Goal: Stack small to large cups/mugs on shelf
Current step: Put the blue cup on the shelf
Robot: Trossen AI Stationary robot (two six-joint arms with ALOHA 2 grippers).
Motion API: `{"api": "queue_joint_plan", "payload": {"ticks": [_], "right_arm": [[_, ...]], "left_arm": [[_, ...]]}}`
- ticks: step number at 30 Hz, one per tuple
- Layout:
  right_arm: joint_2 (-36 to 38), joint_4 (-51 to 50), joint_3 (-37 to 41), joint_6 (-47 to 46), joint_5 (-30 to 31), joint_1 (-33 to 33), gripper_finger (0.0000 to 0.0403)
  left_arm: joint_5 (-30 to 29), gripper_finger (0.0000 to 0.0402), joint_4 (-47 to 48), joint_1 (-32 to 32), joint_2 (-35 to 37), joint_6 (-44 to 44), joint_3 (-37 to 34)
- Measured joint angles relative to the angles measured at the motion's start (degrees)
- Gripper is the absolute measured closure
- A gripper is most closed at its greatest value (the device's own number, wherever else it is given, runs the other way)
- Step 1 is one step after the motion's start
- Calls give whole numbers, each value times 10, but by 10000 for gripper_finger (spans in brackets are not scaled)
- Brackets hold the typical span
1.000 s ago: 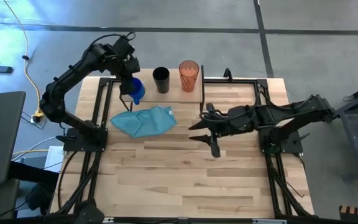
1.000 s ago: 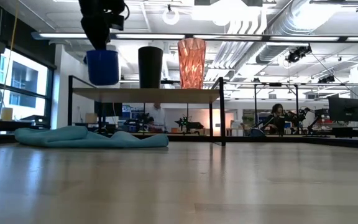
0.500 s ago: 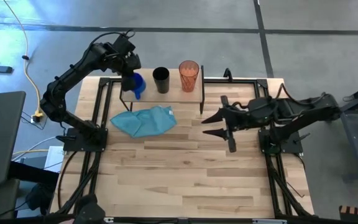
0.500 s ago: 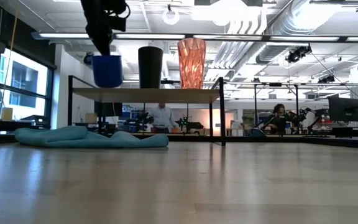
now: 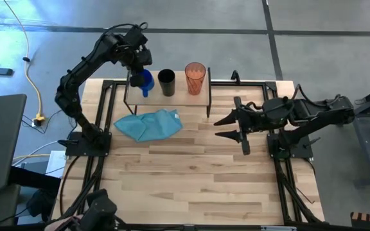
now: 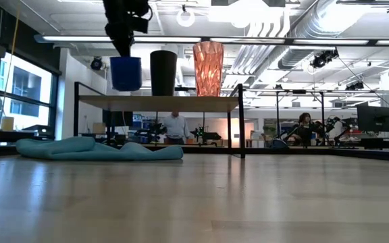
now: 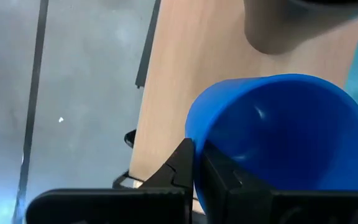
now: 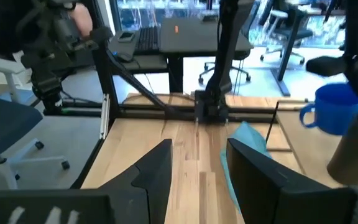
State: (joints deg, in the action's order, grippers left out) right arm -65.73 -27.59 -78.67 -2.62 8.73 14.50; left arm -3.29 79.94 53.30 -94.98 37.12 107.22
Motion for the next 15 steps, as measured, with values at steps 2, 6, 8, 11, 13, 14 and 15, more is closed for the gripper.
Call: {"api": "queue_joint_plan", "payload": {"ticks": [2,6,8,11,13,14,15], "right_arm": [[0,-13,0,-12,0,0,258],[0,-23,0,-20,0,5,258],[0,-25,0,-19,0,7,258],[0,-28,0,-19,-2,6,258],[0,-31,0,-17,-2,6,258],[0,-32,0,-15,-2,6,258],[0,-33,0,-14,-2,6,258]], "left_arm": [[5,401,-2,2,-8,0,11],[19,401,4,14,-17,2,17],[22,401,17,21,-25,1,16],[32,401,21,33,-25,-3,16],[38,401,21,34,-24,-5,16],[38,401,22,34,-24,-5,16],[38,401,25,34,-24,-4,16]]}}
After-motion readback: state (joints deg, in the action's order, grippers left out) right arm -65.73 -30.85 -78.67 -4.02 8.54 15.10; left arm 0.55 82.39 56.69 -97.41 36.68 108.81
